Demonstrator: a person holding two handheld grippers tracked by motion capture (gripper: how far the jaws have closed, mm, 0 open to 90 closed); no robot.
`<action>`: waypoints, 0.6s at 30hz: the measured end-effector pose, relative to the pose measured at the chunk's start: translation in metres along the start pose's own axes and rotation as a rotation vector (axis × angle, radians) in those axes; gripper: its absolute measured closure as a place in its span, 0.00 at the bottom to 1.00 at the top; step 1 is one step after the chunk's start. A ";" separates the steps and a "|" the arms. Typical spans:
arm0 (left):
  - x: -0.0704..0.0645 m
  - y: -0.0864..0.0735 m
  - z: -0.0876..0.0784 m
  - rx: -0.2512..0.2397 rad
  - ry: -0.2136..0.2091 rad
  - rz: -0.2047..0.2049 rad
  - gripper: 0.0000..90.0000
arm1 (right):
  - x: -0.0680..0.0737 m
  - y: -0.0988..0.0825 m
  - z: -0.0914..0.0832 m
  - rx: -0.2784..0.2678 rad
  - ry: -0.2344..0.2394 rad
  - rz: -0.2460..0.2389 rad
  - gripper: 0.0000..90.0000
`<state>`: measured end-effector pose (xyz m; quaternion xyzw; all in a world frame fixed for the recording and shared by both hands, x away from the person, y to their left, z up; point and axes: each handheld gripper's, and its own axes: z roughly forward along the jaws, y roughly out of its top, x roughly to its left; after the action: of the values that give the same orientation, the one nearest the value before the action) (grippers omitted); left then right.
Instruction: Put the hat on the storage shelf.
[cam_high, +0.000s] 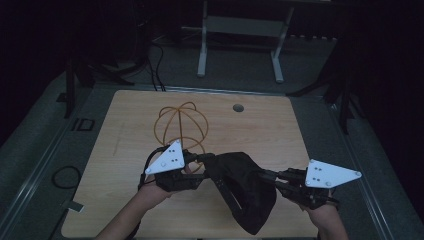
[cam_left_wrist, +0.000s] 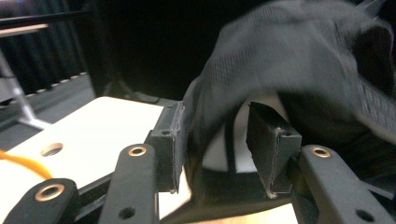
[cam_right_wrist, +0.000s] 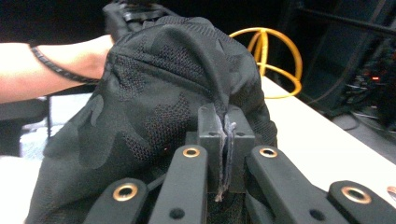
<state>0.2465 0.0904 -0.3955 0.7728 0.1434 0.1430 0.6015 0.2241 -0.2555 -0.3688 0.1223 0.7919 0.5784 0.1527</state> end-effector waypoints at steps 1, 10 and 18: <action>0.000 0.000 0.000 0.004 0.007 0.004 0.64 | -0.001 0.000 -0.001 -0.002 -0.006 0.006 0.97; -0.002 -0.009 -0.005 0.048 0.072 0.003 0.52 | -0.011 0.003 -0.012 -0.022 -0.132 0.051 0.97; -0.001 -0.027 -0.024 0.061 0.126 -0.029 0.39 | -0.019 0.008 -0.020 -0.038 -0.224 0.069 0.97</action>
<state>0.2349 0.1175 -0.4162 0.7781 0.1964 0.1780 0.5695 0.2344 -0.2777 -0.3539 0.2105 0.7541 0.5809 0.2224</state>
